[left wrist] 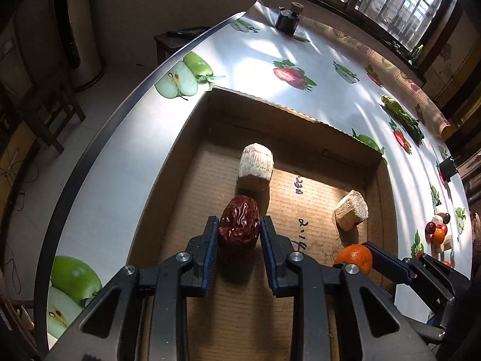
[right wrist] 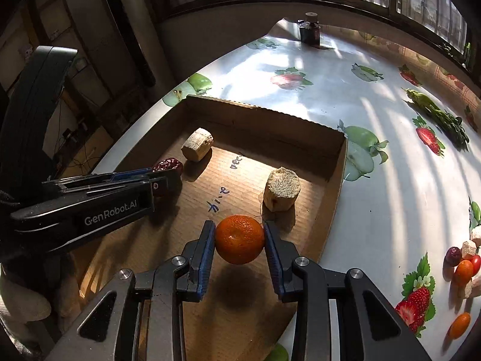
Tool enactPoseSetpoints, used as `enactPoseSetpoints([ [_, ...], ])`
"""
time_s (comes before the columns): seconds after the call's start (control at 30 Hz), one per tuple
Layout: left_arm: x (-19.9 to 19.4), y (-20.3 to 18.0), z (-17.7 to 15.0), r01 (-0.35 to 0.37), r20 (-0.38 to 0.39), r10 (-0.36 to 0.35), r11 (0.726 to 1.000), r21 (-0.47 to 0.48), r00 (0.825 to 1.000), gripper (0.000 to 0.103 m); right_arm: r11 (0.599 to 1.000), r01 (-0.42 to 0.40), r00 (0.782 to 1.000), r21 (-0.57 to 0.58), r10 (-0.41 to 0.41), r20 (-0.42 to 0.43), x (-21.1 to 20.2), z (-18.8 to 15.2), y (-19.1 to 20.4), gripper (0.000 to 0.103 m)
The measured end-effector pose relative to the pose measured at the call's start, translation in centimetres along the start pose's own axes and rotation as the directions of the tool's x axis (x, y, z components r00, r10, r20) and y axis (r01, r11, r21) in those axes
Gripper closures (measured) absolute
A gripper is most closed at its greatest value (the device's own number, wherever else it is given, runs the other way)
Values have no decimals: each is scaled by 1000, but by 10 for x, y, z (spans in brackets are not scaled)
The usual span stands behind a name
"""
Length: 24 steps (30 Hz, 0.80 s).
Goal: Organize fruits
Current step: 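Carry the date and orange into the box and open both grippers, then withdraw both grippers from the box toward the food pile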
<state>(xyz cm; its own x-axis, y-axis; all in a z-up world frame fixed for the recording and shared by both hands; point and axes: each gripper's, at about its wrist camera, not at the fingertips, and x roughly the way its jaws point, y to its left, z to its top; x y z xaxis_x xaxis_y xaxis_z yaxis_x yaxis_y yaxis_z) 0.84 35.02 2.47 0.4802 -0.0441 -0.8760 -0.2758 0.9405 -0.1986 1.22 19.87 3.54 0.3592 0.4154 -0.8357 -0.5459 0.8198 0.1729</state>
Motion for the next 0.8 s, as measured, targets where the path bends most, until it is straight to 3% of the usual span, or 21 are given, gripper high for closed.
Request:
enactPoseSetpoints([
  [0.27,3,1,2,14,11,-14,1000,-18,1000,72,999,42,999,-22,-41,7,10,2,1,65],
  [0.3,2,1,3,17,12,-17,1000,-23,1000,72,999,46,999,-27,-46,12,9,2,2,63],
  [0.37,-5,2,2,21,29,-20,999,-32,999,71,998,52,998,-31,-51,31,6,3,3,47],
  [0.5,-34,0,-1,26,93,-22,999,-47,995,64,999,48,995,-15,-47,88,-16,3,-1,44],
  [0.6,-68,-9,-12,20,166,-12,999,-45,986,53,999,35,990,4,-35,139,-45,-5,-8,45],
  [0.7,-106,-28,-36,-17,257,25,999,-35,966,32,999,17,984,42,-24,178,-76,-21,-21,45],
  [0.77,-125,-46,-55,-32,309,36,999,-15,950,12,996,8,976,87,-27,215,-99,-36,-33,45],
  [0.8,-133,-55,-65,-26,329,25,1000,-3,944,11,994,8,971,111,-34,235,-111,-44,-39,45],
])
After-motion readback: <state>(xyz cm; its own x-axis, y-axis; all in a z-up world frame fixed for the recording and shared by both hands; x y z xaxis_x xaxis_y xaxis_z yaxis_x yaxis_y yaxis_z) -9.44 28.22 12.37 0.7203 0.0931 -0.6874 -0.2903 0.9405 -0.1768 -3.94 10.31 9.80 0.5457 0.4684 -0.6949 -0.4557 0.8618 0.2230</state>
